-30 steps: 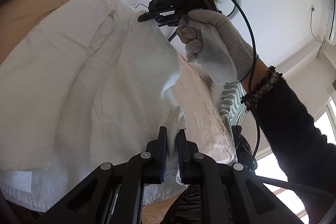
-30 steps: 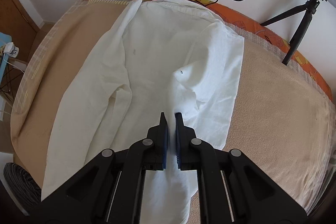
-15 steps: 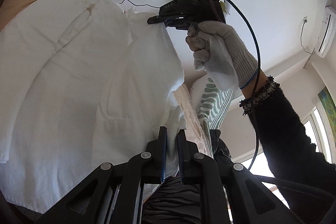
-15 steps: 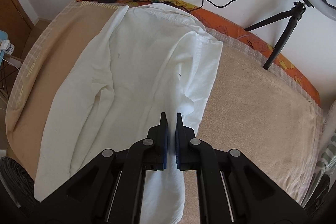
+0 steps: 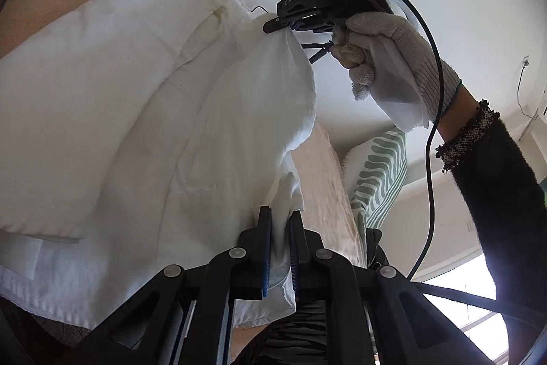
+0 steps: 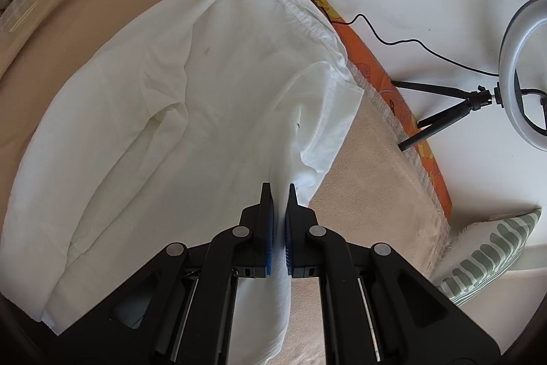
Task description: Fold small clothes
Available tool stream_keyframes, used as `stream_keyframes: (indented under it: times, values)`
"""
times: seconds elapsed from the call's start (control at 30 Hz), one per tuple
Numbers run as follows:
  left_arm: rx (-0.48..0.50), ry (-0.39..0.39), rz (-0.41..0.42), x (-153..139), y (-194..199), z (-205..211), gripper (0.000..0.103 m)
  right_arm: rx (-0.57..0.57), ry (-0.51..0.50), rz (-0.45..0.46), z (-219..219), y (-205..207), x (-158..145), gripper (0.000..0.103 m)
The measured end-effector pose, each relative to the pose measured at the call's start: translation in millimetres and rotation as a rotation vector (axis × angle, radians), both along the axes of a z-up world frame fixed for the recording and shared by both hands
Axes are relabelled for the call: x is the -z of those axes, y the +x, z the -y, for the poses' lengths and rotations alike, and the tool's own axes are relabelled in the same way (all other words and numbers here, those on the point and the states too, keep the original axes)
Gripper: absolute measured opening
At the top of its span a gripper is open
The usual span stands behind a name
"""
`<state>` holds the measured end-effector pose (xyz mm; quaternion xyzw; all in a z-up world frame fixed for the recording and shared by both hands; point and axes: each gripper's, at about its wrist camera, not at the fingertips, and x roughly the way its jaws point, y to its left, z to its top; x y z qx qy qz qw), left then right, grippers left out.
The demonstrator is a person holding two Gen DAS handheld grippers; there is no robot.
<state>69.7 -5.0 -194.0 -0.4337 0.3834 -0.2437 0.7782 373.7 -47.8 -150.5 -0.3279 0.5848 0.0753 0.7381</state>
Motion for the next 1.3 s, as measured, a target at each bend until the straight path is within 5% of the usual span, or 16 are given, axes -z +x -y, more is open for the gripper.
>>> stream_keyframes:
  times: [0.17, 0.2, 0.27, 0.33, 0.43, 0.67, 0.93, 1.17, 1.3]
  values:
    - [-0.083, 0.094, -0.007, -6, -7, -32, 0.008, 0.155, 0.361, -0.073, 8, 21, 9, 0.007]
    - [-0.087, 0.094, -0.012, -5, -9, -36, 0.009, 0.193, 0.446, -0.104, 15, 23, 11, 0.017]
    - [-0.104, 0.117, -0.014, -6, -9, -39, 0.016, 0.239, 0.586, -0.103, 31, 19, 5, 0.028]
    - [-0.11, 0.14, -0.022, -7, -10, -41, 0.03, 0.256, 0.687, -0.072, 52, 9, -11, 0.032]
    - [-0.107, 0.169, -0.023, -11, -12, -46, 0.039, 0.287, 0.823, -0.012, 89, -16, -42, 0.035]
    - [-0.127, 0.286, 0.037, -28, -31, -55, 0.039, 0.359, 0.902, 0.03, 155, -107, -61, 0.035]
    - [-0.082, 0.396, 0.091, -49, -16, -65, 0.044, 0.418, 0.917, -0.149, 169, -231, 8, 0.036]
    - [-0.139, 0.507, 0.124, -67, -27, -69, 0.043, 0.387, 0.909, -0.213, 153, -270, 32, 0.036]
    - [-0.109, 0.487, 0.139, -71, -25, -63, 0.043, 0.364, 0.904, -0.207, 147, -275, 37, 0.036]
